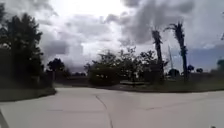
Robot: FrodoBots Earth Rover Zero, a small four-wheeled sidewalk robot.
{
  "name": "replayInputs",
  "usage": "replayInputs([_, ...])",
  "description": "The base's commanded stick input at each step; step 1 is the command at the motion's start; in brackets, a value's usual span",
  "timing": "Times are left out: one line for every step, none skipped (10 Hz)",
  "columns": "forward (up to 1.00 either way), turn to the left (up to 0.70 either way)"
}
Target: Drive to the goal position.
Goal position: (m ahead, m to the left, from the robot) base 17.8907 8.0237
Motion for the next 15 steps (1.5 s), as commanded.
replayInputs([0.85, 0.01])
replayInputs([0.85, 0.27])
replayInputs([0.85, 0.34])
replayInputs([0.85, 0.32])
replayInputs([0.85, 0.02])
replayInputs([0.85, 0.00])
replayInputs([0.85, 0.00])
replayInputs([0.85, 0.00])
replayInputs([0.85, 0.02])
replayInputs([0.85, 0.28])
replayInputs([0.85, 0.34])
replayInputs([0.85, 0.34])
replayInputs([0.85, 0.21])
replayInputs([0.85, 0.00])
replayInputs([0.85, 0.00])
